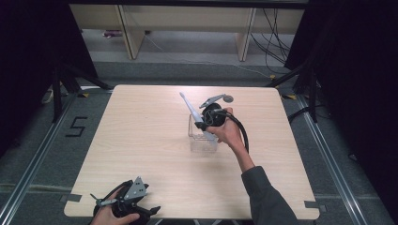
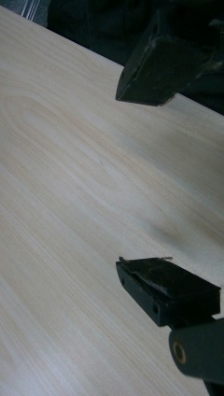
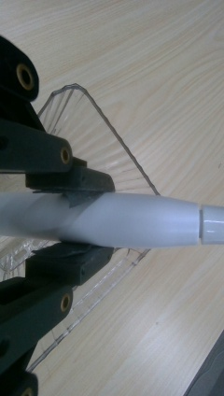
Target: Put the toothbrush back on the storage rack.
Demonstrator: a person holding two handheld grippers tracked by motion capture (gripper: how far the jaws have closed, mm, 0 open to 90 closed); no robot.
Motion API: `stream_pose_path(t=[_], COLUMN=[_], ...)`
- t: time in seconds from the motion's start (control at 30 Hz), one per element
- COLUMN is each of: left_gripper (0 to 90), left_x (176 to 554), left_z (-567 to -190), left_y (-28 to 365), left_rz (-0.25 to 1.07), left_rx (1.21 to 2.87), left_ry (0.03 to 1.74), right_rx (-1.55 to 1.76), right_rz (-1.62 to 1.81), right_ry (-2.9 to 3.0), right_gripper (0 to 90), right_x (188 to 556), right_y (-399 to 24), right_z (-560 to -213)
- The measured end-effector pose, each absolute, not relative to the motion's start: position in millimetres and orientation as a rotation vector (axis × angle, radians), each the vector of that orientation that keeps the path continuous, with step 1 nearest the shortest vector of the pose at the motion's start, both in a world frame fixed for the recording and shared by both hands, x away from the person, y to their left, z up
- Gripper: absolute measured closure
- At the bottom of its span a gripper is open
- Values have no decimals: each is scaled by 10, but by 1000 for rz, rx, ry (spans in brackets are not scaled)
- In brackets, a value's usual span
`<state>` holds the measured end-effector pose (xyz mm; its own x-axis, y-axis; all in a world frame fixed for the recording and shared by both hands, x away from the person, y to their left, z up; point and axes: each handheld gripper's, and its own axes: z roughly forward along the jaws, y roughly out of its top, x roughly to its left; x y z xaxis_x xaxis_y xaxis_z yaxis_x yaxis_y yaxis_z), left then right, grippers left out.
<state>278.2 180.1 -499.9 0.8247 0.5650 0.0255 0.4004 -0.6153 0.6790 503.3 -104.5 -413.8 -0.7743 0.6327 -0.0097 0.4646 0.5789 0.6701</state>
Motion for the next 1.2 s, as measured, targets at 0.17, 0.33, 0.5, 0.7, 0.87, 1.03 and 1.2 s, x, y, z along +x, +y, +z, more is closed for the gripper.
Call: stream_pose_path(t=[0.17, 0.33, 0.5, 0.7, 0.87, 1.03, 1.2], left_gripper=[148, 148, 148, 148, 148, 148, 148], left_x=[2781, 2779, 2779, 2779, 2784, 2776, 2776], left_z=[-4999, -4998, -4999, -5000, -4998, -4999, -4998], left_y=[1803, 1802, 1803, 1802, 1804, 1801, 1801], left_rz=[307, 307, 307, 306, 300, 306, 306], left_rx=[2312, 2311, 2312, 2311, 2318, 2310, 2312], left_ry=[703, 703, 704, 705, 702, 705, 704], right_rx=[899, 966, 917, 962, 925, 1040, 1025], right_rz=[970, 941, 935, 901, 878, 816, 804], right_ry=[2569, 2583, 2580, 2604, 2617, 2641, 2653], right_gripper=[665, 665, 665, 664, 664, 664, 663], right_x=[5045, 5023, 5042, 5035, 5074, 5052, 5065], right_y=[-1025, -1006, -1000, -989, -989, -971, -961], right_z=[-4157, -4166, -4191, -4192, -4206, -4215, -4236])
